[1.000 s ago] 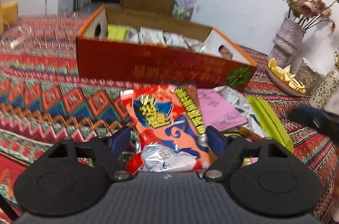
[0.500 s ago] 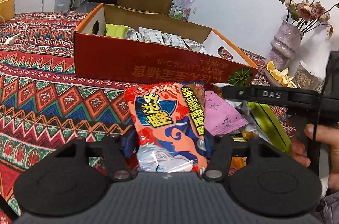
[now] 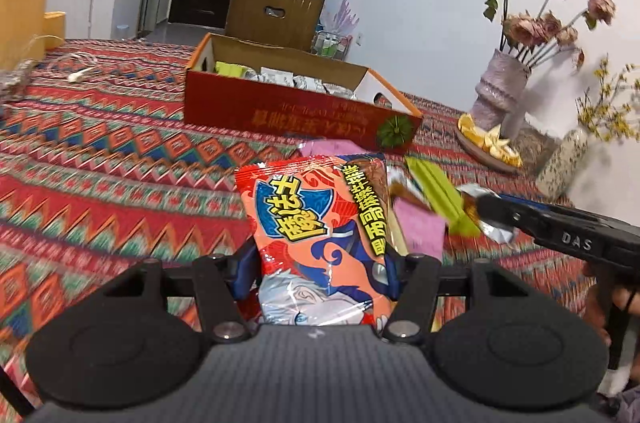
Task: Organize snacks
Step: 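Carry the orange chip bag and white packet over the box with both tools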
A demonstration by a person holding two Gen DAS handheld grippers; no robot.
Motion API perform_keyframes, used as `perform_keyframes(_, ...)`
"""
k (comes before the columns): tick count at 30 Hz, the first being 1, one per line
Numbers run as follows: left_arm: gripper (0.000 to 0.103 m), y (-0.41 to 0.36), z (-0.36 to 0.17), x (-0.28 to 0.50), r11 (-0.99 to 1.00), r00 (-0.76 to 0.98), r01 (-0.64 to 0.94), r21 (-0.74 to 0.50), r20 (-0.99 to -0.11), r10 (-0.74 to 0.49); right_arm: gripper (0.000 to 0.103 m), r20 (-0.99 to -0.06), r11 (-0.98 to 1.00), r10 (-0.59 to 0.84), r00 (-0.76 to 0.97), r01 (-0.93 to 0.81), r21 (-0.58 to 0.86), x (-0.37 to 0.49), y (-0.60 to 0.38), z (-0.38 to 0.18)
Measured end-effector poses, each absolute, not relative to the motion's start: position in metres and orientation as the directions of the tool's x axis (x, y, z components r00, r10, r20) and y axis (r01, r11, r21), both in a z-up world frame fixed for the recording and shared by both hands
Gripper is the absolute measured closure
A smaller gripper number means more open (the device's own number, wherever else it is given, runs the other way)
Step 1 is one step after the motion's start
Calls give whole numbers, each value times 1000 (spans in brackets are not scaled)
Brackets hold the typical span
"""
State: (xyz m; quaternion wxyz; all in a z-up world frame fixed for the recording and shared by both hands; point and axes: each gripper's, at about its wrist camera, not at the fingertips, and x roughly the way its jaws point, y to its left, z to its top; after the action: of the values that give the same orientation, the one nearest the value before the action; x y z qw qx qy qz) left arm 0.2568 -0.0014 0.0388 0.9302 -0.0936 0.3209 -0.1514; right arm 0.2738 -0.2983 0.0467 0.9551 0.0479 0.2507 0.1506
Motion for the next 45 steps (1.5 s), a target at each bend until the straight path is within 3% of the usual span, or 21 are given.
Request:
perform_keyframes(10, 44, 1, 40, 200, 950, 748, 200, -240, -589, -306, 67, -517, 960, 278, 810, -214, 180, 201, -305, 24)
perform_keyframes(20, 44, -7, 53, 202, 938, 742, 254, -238, -574, -347, 67, -489, 954, 295, 821, -223, 203, 190, -313, 30)
perform_keyframes(28, 44, -1, 122, 296, 900, 733, 353, -253, -523, -435, 67, -421, 938, 347, 838, -297, 181, 252, -328, 90)
perform_keyframes(34, 44, -14, 163, 400, 927, 752, 332, -174, -545, -371, 67, -385, 903, 429, 817, -377, 205, 339, -333, 147)
perform_keyframes(39, 44, -24, 167, 487, 943, 741, 300, -146, -587, -327, 67, -442, 897, 441, 781, -382, 221, 438, -322, 170)
perform_keyframes(45, 44, -35, 126, 579, 967, 696, 229, -113, -675, -244, 67, -560, 908, 419, 715, -341, 243, 548, -293, 140)
